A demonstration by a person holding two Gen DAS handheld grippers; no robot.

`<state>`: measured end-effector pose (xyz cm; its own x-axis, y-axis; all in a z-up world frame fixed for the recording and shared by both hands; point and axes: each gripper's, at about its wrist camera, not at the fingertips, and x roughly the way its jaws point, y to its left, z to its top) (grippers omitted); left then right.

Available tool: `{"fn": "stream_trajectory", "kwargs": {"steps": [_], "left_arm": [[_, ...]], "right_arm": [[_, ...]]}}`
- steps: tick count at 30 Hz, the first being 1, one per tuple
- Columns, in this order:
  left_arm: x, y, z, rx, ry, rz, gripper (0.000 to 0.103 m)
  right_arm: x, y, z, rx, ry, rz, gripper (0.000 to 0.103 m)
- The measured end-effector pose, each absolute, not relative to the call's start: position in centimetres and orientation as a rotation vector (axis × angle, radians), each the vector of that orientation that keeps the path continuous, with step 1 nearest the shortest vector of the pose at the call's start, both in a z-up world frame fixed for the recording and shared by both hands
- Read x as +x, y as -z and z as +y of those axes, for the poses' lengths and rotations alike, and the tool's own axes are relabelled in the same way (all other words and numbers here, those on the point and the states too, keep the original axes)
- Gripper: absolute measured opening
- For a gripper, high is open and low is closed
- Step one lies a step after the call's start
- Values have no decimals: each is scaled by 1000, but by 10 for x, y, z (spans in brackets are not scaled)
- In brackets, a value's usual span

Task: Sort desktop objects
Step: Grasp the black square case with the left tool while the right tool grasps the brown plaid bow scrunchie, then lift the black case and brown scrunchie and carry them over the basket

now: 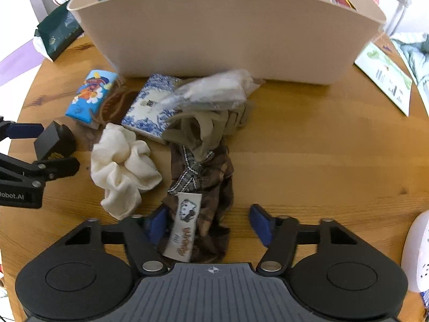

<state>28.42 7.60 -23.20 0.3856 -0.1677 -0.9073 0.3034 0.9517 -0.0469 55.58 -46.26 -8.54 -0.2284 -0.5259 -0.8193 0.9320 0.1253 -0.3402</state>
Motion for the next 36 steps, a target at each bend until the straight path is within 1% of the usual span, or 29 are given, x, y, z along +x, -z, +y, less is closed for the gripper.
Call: {"fn": "stream_trajectory", "kwargs": {"steps": [2, 3, 4, 5, 6, 7, 13, 18, 31, 36], "left_arm": [[284, 230, 76, 143, 298, 1129, 71], [284, 229, 76, 142, 295, 1127, 64], [284, 228, 78, 135, 294, 1125, 59], [285, 226, 79, 122, 293, 1124, 49], [285, 225, 81, 99, 296, 1127, 36], [286, 224, 83, 82, 296, 1130, 35], [280, 224, 82, 76, 269, 1138, 32], [277, 217, 84, 49, 252, 1129, 32], [277, 167, 73, 14, 264, 1036, 32], [282, 143, 63, 21, 268, 978, 32]], "right_arm": [[555, 85, -461, 493, 1466, 1102, 59], [554, 84, -460, 492, 1467, 1100, 53], [553, 84, -459, 493, 1465, 1097, 44], [552, 83, -458, 494, 1469, 1093, 41], [551, 82, -457, 497, 1471, 1091, 38], [549, 81, -456, 505, 1466, 1084, 34], [544, 80, -448, 544, 1446, 1067, 32], [538, 73, -439, 556, 1439, 1052, 32], [527, 34, -424, 532, 1414, 959, 32], [524, 6, -420, 478, 1393, 940, 32]]}}
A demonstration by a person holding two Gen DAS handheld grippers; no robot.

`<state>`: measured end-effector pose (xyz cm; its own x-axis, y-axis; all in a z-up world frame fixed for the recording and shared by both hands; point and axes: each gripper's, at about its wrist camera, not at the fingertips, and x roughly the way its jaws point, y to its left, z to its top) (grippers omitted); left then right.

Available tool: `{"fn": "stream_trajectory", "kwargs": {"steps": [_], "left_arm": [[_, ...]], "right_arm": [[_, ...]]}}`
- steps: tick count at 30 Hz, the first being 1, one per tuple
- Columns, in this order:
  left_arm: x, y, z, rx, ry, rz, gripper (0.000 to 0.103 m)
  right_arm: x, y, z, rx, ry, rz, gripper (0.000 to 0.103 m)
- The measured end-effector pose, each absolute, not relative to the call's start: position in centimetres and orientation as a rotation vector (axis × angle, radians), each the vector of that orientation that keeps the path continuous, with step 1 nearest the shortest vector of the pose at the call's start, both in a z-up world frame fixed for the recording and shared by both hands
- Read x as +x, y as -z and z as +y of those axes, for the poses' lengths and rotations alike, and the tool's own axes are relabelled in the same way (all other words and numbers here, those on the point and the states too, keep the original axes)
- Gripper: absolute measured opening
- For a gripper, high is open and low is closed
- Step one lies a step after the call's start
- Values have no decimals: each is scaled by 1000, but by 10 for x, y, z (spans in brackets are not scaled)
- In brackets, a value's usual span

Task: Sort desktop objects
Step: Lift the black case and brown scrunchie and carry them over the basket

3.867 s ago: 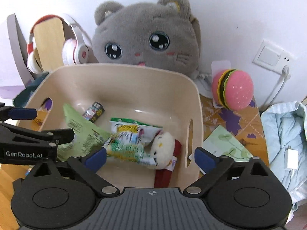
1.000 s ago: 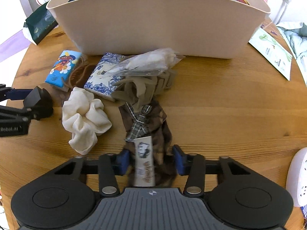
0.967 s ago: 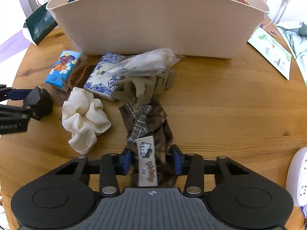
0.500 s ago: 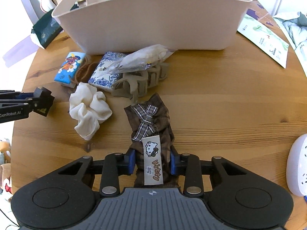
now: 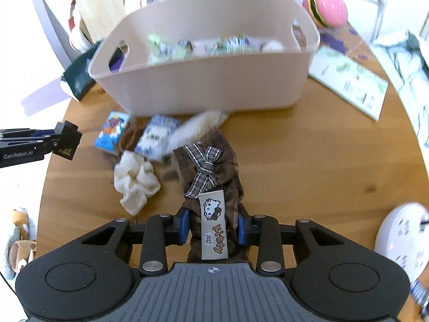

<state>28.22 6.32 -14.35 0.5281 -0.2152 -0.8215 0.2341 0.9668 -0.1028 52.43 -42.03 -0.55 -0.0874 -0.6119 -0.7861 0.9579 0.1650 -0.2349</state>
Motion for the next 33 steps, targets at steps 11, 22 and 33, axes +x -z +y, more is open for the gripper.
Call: {"fn": "stream_trajectory", "kwargs": {"steps": [11, 22, 33], "left_arm": [[314, 85, 44, 6, 310, 848, 32], [351, 57, 29, -6, 302, 777, 32], [394, 74, 4, -47, 282, 824, 32]], "right_arm": [[543, -61, -435, 341, 1361, 832, 32], [557, -103, -466, 244, 1329, 780, 32], [568, -113, -510, 115, 1340, 815, 32]]}}
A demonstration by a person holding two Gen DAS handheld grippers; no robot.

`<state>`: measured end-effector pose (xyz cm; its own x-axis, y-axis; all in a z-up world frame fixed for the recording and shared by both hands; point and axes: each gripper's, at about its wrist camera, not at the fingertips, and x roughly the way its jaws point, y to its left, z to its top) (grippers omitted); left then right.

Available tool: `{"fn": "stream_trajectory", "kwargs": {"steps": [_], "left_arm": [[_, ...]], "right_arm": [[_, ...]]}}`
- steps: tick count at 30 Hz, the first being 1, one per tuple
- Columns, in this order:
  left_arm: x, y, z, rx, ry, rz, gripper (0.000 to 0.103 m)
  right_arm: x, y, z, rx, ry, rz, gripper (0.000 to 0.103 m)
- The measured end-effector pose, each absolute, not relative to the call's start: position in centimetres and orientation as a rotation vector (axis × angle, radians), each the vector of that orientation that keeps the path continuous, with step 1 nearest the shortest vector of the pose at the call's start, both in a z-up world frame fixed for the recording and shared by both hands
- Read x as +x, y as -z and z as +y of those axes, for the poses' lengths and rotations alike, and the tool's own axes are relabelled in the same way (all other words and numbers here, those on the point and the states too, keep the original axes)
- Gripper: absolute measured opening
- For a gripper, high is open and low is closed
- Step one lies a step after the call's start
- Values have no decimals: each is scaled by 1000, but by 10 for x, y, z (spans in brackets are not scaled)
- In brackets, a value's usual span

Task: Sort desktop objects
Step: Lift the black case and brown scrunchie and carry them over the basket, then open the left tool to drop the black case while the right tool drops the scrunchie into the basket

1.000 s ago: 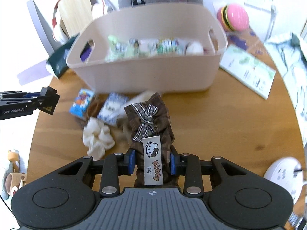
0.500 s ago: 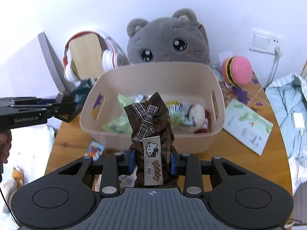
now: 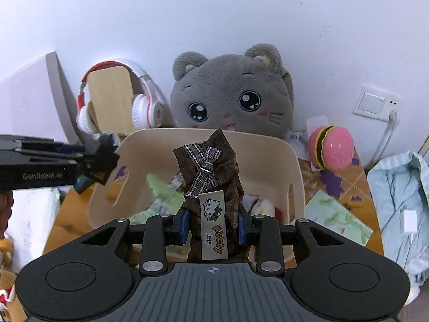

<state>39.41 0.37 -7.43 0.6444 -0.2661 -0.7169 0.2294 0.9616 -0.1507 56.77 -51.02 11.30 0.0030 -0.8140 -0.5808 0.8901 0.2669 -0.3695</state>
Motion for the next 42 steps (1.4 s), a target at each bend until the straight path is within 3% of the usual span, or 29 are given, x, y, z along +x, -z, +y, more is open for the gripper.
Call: {"fn": "stream_trajectory", "kwargs": {"steps": [13, 22, 23, 24, 25, 26, 27, 28, 34, 37, 42], "left_arm": [[432, 136, -32, -4, 243, 966, 32], [436, 148, -30, -4, 214, 982, 36], [436, 148, -29, -7, 214, 978, 41], [435, 149, -29, -12, 216, 977, 56], [434, 149, -28, -18, 219, 975, 65], [433, 149, -28, -23, 221, 973, 87], [432, 149, -28, -26, 220, 972, 92], [431, 148, -27, -31, 213, 963, 92], [422, 140, -19, -42, 186, 903, 97], [419, 133, -17, -28, 181, 890, 98], [412, 124, -15, -23, 178, 878, 98]], "right_arm": [[562, -84, -573, 155, 1380, 878, 32], [551, -60, -593, 225, 1399, 937, 31], [550, -59, -595, 230, 1402, 940, 31], [548, -59, -595, 235, 1404, 935, 31], [547, -60, -596, 241, 1406, 932, 42], [546, -60, -596, 245, 1408, 929, 44], [546, -61, -596, 249, 1406, 924, 50], [545, -63, -596, 253, 1406, 918, 61], [539, -72, -592, 249, 1443, 884, 91], [535, -77, -589, 245, 1445, 862, 99], [537, -81, -583, 227, 1446, 858, 101]]}}
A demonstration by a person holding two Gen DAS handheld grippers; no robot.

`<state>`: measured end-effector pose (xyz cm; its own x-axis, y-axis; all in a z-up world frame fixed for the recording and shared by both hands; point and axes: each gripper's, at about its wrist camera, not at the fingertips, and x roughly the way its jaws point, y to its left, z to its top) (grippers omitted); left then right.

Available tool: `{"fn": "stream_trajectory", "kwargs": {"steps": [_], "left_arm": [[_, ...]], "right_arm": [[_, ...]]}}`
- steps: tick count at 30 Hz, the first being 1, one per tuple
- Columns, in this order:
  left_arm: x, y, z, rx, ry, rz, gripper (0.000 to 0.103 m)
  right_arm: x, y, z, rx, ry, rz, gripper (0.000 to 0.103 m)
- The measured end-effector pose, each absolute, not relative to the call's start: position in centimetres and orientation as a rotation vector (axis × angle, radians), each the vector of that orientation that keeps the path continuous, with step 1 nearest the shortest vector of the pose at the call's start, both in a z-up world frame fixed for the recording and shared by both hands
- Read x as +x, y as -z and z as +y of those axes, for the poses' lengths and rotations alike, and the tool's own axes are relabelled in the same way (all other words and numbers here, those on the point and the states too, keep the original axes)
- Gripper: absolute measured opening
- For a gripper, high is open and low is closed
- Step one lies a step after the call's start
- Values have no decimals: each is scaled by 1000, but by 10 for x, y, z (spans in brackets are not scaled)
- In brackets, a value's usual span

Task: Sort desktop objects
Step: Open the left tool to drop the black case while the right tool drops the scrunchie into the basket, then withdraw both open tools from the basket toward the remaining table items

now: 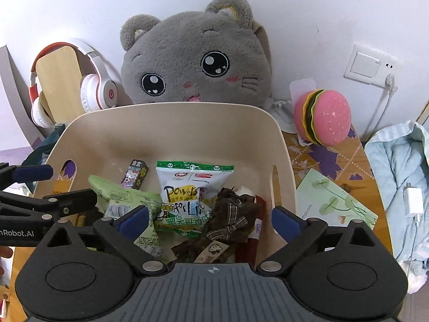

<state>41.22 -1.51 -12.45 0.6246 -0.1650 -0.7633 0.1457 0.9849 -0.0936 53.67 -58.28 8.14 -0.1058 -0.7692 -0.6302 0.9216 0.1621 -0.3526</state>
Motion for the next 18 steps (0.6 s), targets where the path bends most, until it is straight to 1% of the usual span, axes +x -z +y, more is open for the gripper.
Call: {"fn": "stream_trajectory", "kwargs": {"steps": [10, 18], "left_arm": [[388, 105, -8, -32, 179, 839, 98], [355, 92, 21, -74, 161, 820, 98]], "right_arm": [[543, -89, -560, 207, 1448, 837, 103], [545, -85, -531, 226, 1432, 814, 103]]}}
